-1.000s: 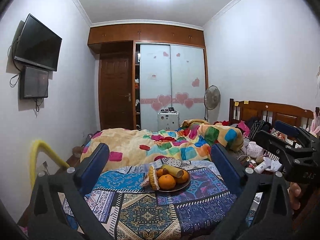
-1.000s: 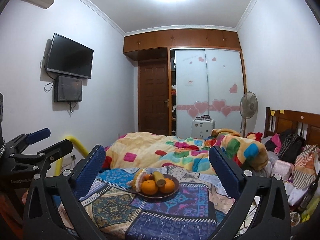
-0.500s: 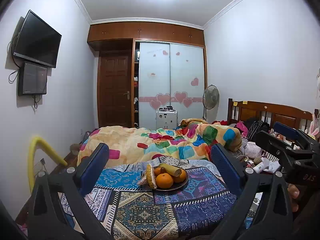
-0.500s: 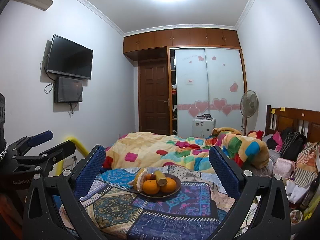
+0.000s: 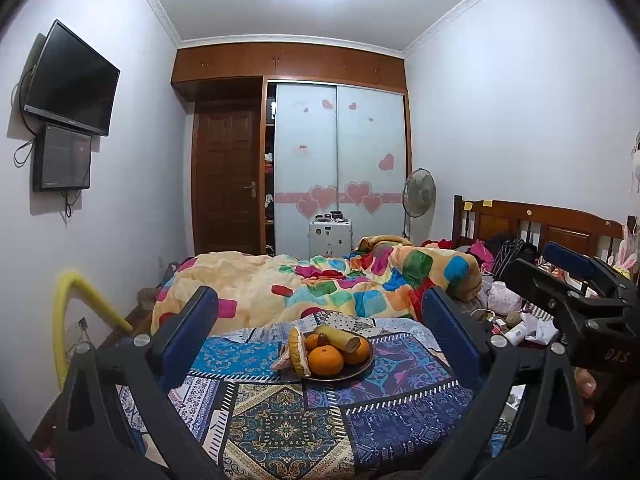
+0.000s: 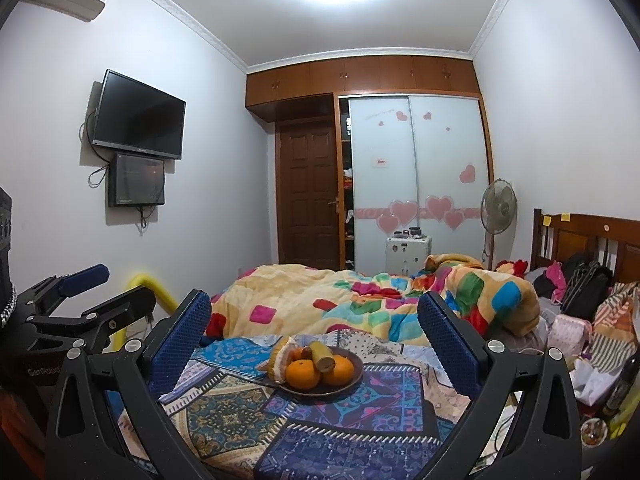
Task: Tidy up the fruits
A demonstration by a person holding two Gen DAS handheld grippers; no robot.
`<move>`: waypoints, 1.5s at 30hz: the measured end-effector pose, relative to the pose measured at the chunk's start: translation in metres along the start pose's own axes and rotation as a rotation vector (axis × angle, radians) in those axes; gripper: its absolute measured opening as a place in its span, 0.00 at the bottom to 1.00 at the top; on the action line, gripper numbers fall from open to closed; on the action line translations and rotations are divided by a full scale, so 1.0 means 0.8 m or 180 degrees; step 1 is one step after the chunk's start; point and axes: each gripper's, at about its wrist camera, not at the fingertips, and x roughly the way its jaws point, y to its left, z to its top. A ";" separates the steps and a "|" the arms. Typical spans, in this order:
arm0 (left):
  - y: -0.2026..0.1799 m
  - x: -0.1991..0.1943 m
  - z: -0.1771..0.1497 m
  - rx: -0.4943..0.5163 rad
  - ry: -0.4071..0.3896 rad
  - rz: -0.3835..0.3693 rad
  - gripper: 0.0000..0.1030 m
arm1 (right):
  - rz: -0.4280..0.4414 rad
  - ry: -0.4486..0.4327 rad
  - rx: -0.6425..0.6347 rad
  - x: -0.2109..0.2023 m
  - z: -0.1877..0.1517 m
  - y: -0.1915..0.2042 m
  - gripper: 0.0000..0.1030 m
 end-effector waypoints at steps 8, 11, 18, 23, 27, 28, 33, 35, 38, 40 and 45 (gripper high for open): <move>0.002 0.008 -0.003 -0.0031 0.0031 -0.0026 1.00 | -0.0004 0.0001 0.0000 0.002 -0.001 0.001 1.00; 0.002 0.011 -0.003 -0.0041 0.0044 -0.0033 1.00 | -0.0017 -0.0018 0.0009 0.002 -0.001 0.001 1.00; 0.005 0.012 -0.003 -0.0048 0.0058 -0.0050 1.00 | -0.0023 -0.0009 0.0026 0.004 -0.002 0.001 1.00; 0.005 0.014 -0.003 -0.0060 0.0071 -0.0061 1.00 | -0.0007 0.0006 0.0052 0.005 -0.003 -0.001 1.00; 0.003 0.016 -0.003 -0.0069 0.0071 -0.0052 1.00 | 0.0010 0.0012 0.0060 0.006 -0.003 -0.001 1.00; 0.004 0.016 -0.003 -0.0075 0.0071 -0.0052 1.00 | 0.0009 0.0011 0.0060 0.006 -0.003 -0.002 1.00; 0.004 0.016 -0.004 -0.0077 0.0053 -0.0025 1.00 | 0.0031 0.0003 0.0073 0.007 -0.002 -0.001 1.00; 0.004 0.017 -0.003 -0.0082 0.0063 -0.0044 1.00 | 0.0031 -0.0004 0.0070 0.008 -0.002 -0.001 1.00; 0.005 0.017 -0.003 -0.0107 0.0077 -0.0064 1.00 | 0.0040 -0.0001 0.0063 0.009 -0.001 0.000 1.00; 0.005 0.017 -0.003 -0.0110 0.0064 -0.0044 1.00 | 0.0047 0.0003 0.0062 0.010 -0.002 0.000 1.00; 0.007 0.017 -0.003 -0.0137 0.0080 -0.0082 1.00 | 0.0054 0.0014 0.0057 0.013 -0.003 0.000 1.00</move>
